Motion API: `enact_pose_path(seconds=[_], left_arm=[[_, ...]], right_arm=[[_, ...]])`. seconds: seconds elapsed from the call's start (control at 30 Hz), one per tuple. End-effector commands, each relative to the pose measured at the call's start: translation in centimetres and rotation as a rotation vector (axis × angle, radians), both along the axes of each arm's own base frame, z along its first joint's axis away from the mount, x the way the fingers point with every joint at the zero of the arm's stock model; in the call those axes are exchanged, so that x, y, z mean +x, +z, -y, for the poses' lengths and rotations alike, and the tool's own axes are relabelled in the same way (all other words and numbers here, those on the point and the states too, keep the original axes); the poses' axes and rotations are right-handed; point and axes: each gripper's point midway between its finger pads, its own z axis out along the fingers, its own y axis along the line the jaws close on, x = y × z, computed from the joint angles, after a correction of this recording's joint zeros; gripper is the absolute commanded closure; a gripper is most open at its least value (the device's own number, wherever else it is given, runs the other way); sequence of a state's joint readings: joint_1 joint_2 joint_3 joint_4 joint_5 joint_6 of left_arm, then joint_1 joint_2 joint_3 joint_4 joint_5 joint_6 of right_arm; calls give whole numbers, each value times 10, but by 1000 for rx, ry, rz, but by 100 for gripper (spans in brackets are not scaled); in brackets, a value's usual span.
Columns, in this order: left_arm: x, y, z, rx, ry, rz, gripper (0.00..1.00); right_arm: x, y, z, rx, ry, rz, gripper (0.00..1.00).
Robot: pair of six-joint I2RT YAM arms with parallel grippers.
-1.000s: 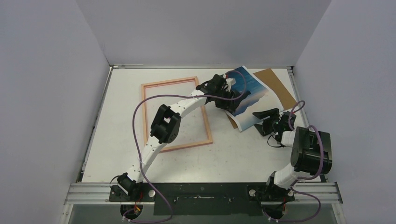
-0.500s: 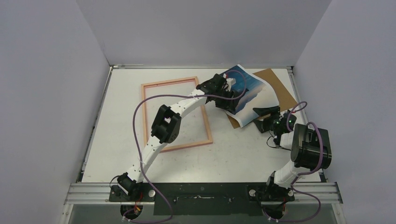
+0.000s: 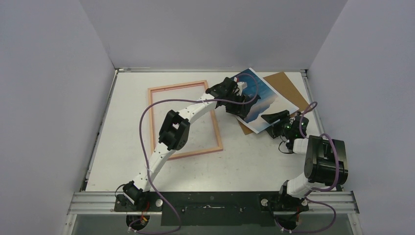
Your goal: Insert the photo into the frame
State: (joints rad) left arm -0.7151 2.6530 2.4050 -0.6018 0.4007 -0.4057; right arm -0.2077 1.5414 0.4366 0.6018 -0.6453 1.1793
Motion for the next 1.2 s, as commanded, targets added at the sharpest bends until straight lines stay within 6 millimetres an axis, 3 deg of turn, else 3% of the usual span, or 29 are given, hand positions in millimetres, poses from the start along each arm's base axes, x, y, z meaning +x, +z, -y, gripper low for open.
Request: enact_pose_path(seconds=[0.0,0.07,0.2,0.33,0.4,0.6,0.8,1.07,1.17], left_arm=[[-20,-66,-32,171,14,-130,52],[-19,-63,-33,170,15,-125,52],[-12,-44,-33,147,17,-98,52],[5,3,-29,55,36,-44,51],[14,25,-30,13,49,-13,48],[38,119,-47,-84,64,156,42],[36,193,-69,-90,-30,387,36],[17,241,-84,-11,-190,734,34],[13,254,-89,-24,-164,779,30]], right_arm=[[6,8,6,-65,-5,1,45],[5,7,11,-105,-31,-30,52],[6,23,16,-230,-42,-45,67],[9,38,17,-275,-49,-38,92],[11,43,17,-269,-58,-43,100],[16,61,15,-244,-55,-85,100],[24,91,13,-216,-48,-123,100],[21,139,16,-202,-93,-173,100],[21,160,15,-197,-94,-146,100]])
